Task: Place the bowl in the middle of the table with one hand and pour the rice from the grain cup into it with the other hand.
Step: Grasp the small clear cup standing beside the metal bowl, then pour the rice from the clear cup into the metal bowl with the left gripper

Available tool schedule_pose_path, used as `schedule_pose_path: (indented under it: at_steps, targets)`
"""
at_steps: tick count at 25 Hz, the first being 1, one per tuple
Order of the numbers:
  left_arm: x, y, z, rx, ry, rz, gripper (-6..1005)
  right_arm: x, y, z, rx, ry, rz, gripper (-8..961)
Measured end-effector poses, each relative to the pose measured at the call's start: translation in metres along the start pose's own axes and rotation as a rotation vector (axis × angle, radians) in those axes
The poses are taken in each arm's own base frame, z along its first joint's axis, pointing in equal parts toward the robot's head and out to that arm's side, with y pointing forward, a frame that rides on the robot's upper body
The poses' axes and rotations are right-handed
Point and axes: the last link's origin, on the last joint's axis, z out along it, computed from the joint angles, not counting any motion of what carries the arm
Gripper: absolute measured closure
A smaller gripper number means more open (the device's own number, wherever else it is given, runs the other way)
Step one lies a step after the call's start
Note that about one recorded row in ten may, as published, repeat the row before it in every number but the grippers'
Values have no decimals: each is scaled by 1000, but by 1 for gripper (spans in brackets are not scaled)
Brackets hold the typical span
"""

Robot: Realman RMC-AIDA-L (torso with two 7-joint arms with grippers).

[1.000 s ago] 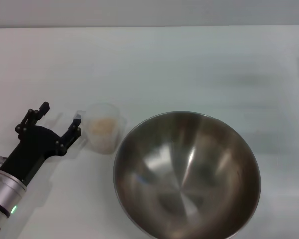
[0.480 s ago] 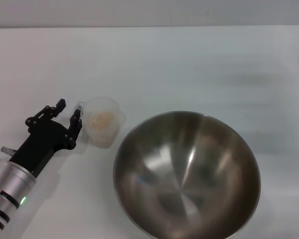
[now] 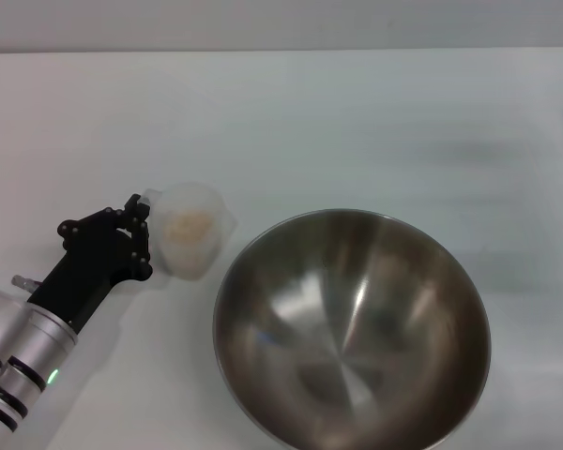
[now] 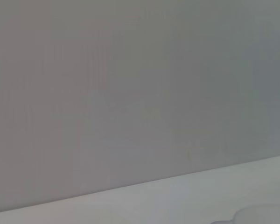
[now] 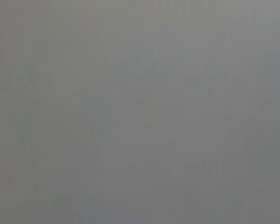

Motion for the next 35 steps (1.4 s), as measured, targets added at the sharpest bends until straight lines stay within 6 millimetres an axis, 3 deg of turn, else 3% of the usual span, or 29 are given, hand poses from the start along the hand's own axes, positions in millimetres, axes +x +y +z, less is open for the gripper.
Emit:
schedule_pose_path:
  at_steps: [7, 11, 15, 17, 23, 26, 29, 32, 33, 35]
  targets:
    - [10, 1, 1, 6, 67, 19, 978, 0, 0, 0, -2, 0, 0, 545]
    - [35, 4, 4, 40, 227, 209, 978, -1, 0, 0, -2, -7, -17, 545]
    - [50, 9, 4, 38, 329, 376, 978, -3, 1, 1, -3, -22, -57, 545]
    - [50, 9, 4, 38, 329, 376, 978, -4, 1, 1, -1, -26, -67, 545]
    - [67, 35, 5, -38, 504, 825, 978, -5, -5, 5, 39, -35, -67, 545]
    - [68, 37, 5, -43, 514, 867, 978, -5, -4, 7, 41, -29, -66, 545]
    - [71, 51, 5, -50, 594, 1131, 977, -4, -4, 8, 43, -23, -65, 545]
    - [71, 54, 4, -52, 615, 1173, 977, -2, -6, 8, 56, -13, -66, 545]
    - [73, 61, 0, -58, 680, 1287, 977, -2, -8, 9, 63, -13, -67, 545]
    - [73, 65, -1, -58, 708, 1338, 977, -3, -8, 9, 68, -13, -78, 545]
